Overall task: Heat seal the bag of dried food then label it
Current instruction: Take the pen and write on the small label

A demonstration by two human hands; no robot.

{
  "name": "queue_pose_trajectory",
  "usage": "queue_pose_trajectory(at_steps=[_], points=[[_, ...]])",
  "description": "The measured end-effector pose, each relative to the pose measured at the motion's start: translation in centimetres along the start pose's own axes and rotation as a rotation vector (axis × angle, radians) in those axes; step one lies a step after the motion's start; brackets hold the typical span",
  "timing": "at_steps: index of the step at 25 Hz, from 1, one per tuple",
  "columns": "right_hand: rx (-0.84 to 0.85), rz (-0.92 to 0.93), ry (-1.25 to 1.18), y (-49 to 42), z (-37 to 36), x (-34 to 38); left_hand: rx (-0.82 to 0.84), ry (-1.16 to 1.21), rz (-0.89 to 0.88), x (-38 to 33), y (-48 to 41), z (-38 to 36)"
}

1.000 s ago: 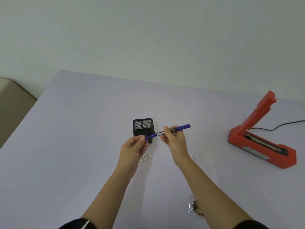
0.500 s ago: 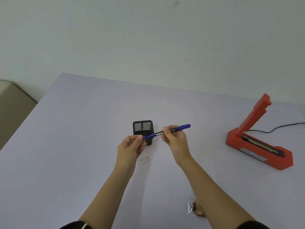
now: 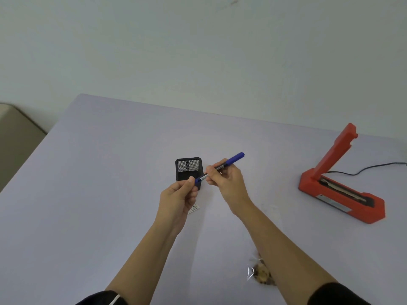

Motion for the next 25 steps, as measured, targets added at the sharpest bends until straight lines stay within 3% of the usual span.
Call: queue_pose_trajectory(at_steps=[4,8,10,13,15,17,20,25], points=[[0.144,-0.014,0.091,-1.9,-0.9,2.2,0.014,0.033,-0.066,-1.7,-0.4,-0.2],[-0.068,0.033,-0.044,-5.0,1.2,3.6,-0.027,-0.048,-0.117,-2.7,-2.0,0.5],[-0.126,0.102,0.141,-6.1,1.3,3.7,-0.089,-0.263,-0.187,-3.5,-3.1,1.3],[-0.133,0.196,0.434,-7.4,0.0,2.8,-0.221,-0.889,-0.385,-5.1,-4.7,2.1],[-0.067,0.225,0.602,-7.8,-1.9,0.8,-0.182,-1.068,-0.344,-3.7,-6.2,2.3],[0.033,0.183,0.757,-8.4,-4.6,-2.7,-0.152,-1.086,-0.269,-2.2,-7.8,3.1],[0.095,0.16,0.86,-8.2,-5.7,-4.9,-0.176,-1.047,-0.305,-2.5,-8.1,2.8],[0.058,0.393,1.073,-9.1,-6.4,-2.9,-0.297,-1.063,-0.39,-4.2,-7.7,2.8]])
Point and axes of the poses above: each hand's wrist, its own y-axis away from the middle knuckle, its own z-axis out of the back of the hand, x = y × z, the point moved 10 cm from there along -y, towards the middle knuckle, and after that the axes turned 2 degrees about -x, right-handed, at the moved point
